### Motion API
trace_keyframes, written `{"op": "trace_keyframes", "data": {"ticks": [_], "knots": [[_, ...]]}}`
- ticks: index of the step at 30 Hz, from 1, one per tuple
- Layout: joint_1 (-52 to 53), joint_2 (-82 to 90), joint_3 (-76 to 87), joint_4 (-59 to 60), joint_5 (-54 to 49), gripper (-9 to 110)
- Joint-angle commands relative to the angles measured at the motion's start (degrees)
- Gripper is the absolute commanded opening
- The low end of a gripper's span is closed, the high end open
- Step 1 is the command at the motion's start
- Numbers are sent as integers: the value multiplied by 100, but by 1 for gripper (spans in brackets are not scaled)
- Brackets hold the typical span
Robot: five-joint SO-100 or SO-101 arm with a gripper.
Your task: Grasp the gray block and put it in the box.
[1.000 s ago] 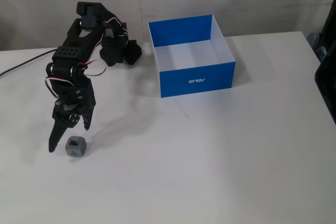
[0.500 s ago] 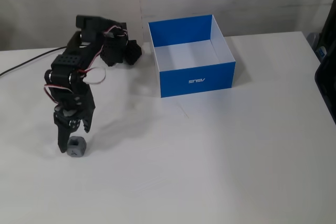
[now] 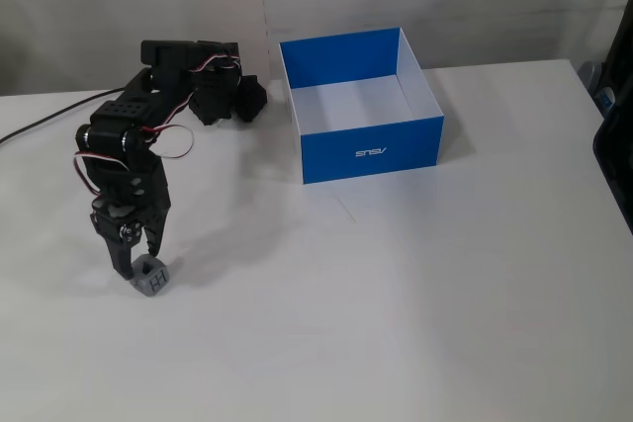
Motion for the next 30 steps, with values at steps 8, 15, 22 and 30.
{"op": "trace_keyframes", "data": {"ticks": [8, 15, 22, 30], "knots": [[-26, 193, -387, 255, -35, 0], [-18, 466, 35, 255, -35, 0], [-9, 817, 554, 255, -35, 0], [18, 817, 633, 255, -35, 0]]}}
